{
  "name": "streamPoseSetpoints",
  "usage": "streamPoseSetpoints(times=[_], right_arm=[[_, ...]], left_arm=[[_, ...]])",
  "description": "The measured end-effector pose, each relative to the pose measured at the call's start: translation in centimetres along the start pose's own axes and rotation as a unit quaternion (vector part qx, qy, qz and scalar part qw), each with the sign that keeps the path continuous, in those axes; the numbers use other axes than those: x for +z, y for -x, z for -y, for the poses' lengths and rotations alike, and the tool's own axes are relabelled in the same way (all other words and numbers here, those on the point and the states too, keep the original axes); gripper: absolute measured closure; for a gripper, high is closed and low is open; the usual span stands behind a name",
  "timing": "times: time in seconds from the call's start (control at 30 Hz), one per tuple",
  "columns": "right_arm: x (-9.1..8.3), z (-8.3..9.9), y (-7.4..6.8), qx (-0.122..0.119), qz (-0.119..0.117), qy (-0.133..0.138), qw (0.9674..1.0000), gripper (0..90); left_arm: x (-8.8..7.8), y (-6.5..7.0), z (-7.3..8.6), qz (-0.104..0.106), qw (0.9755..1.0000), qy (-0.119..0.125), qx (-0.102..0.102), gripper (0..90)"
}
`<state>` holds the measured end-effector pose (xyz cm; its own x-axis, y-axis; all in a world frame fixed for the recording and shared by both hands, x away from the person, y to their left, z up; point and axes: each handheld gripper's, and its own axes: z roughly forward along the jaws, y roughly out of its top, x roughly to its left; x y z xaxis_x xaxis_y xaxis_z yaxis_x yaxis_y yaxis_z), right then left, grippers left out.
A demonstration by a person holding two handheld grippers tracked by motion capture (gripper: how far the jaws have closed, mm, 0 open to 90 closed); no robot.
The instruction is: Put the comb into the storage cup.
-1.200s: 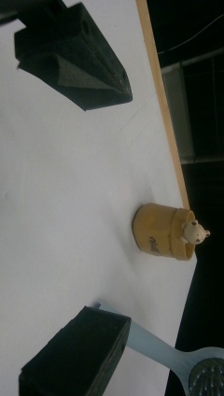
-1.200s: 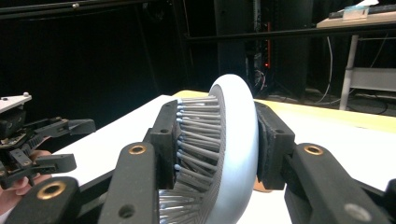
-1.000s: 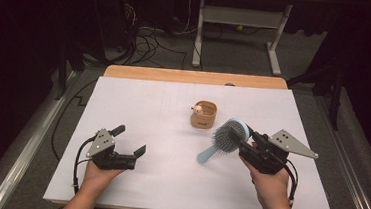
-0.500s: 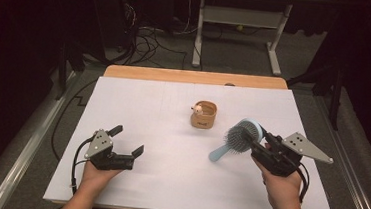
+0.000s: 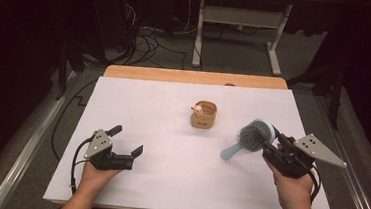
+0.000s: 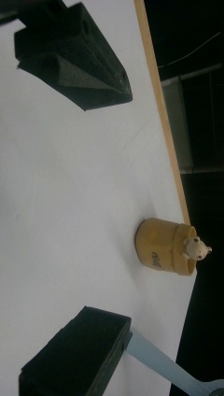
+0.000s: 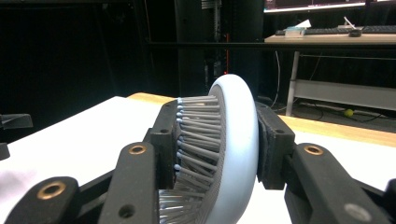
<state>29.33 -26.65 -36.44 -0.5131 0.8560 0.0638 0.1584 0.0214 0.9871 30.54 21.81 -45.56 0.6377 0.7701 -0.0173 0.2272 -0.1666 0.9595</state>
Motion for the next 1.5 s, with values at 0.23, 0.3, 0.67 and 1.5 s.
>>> streamPoseSetpoints(times=[0.23, 0.3, 0.67, 1.5], right_arm=[[0.2, -0.1, -0.3, -0.013, -0.001, 0.001, 0.9999, 59.6], [0.3, -0.1, -0.4, -0.016, -0.001, 0.002, 0.9999, 59.6], [1.5, -0.5, -1.0, -0.022, 0.000, 0.005, 0.9998, 59.6], [2.9, -2.9, -1.2, -0.023, 0.001, 0.033, 0.9992, 59.7]], left_arm=[[0.1, 0.0, 0.1, 0.000, 1.0000, -0.003, -0.001, 0.5], [0.1, 0.0, 0.1, 0.000, 1.0000, -0.003, -0.003, 0.5], [0.1, 0.1, 0.1, 0.005, 1.0000, 0.003, -0.003, 0.5], [-0.1, 0.3, 0.0, 0.015, 0.9998, 0.013, 0.001, 0.5]])
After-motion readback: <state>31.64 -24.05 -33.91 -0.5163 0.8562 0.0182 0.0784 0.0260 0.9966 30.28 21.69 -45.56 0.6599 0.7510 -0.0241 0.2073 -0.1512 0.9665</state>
